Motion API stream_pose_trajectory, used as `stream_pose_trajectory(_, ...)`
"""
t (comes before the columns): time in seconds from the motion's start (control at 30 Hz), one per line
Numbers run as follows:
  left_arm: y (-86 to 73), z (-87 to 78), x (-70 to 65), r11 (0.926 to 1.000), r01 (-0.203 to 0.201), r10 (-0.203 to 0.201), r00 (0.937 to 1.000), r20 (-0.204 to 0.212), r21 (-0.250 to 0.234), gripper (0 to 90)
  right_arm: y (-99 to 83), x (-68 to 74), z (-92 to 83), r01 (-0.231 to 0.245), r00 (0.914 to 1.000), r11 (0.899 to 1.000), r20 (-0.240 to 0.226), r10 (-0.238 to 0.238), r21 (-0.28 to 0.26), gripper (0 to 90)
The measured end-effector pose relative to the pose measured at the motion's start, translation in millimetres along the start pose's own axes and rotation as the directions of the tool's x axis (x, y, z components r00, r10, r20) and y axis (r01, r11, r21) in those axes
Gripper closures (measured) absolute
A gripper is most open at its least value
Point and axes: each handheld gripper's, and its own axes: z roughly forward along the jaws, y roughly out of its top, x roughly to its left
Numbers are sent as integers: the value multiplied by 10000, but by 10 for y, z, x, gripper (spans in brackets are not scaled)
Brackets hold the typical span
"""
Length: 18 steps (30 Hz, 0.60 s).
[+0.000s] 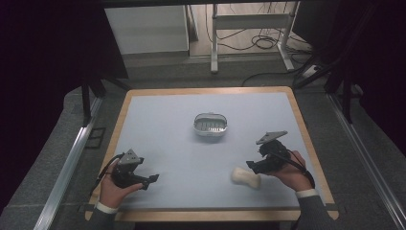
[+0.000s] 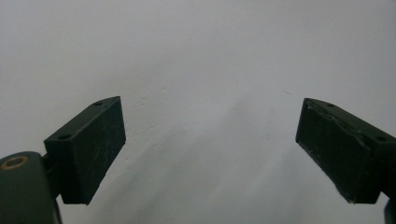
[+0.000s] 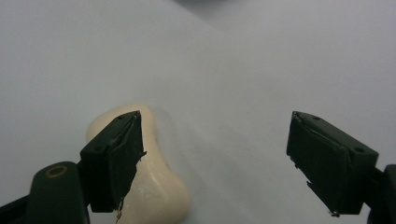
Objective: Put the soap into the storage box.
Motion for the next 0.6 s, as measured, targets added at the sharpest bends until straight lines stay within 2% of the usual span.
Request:
stream_pose_trajectory(0.27, 0, 11, 0, 10000, -44, 44, 10000, 26, 68, 88, 68, 145, 79, 596, 9977, 9944, -383, -564, 875, 200)
stream_pose_trajectory(0.5, -1, 13, -2, 9999, -63, 63, 10000, 49, 81, 88, 82, 284, 204, 1283, 9900, 9735, -828, -1144, 1894, 214)
stream_pose_trajectory(0.6, -1, 25, -8, 9999, -87, 86, 9999, 68, 111, 88, 68, 326, 240, 1483, 9864, 9649, -1017, -1288, 2167, 243)
